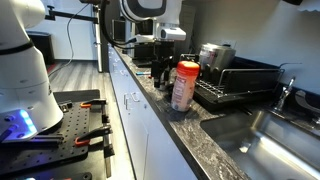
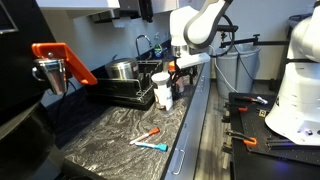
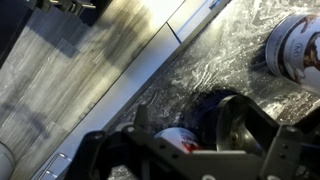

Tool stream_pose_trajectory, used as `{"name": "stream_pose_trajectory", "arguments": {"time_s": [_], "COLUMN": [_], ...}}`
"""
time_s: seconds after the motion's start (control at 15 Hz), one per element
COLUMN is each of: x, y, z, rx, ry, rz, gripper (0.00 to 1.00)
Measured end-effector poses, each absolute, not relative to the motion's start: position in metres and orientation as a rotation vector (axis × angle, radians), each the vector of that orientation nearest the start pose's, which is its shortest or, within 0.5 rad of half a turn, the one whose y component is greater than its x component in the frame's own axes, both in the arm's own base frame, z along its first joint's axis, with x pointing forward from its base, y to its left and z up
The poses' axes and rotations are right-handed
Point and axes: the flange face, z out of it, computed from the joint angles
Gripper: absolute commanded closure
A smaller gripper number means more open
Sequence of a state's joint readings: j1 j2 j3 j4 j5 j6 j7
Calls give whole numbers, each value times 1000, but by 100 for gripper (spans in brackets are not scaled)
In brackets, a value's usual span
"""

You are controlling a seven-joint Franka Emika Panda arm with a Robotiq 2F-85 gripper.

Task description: Put the black object in the dish rack

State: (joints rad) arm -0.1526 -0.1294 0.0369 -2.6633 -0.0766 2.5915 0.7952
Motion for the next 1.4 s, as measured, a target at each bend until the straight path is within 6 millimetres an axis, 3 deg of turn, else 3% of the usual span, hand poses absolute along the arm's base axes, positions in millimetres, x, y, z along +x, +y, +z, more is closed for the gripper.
{"name": "stream_pose_trajectory", "arguments": {"time_s": [0.47, 1.0, 1.07, 1.2, 1.4], "x": [420, 440, 442, 446, 451], "y": [-53, -64, -64, -65, -63], "z": [273, 270, 268, 264, 258], "rx": [-2851, -2818, -2817, -2817, -2817], "ry": [1376, 1486, 1490, 1490, 1485], "rz": [-92, -135, -132, -127, -123], "gripper": [0, 0, 6, 34, 58]}}
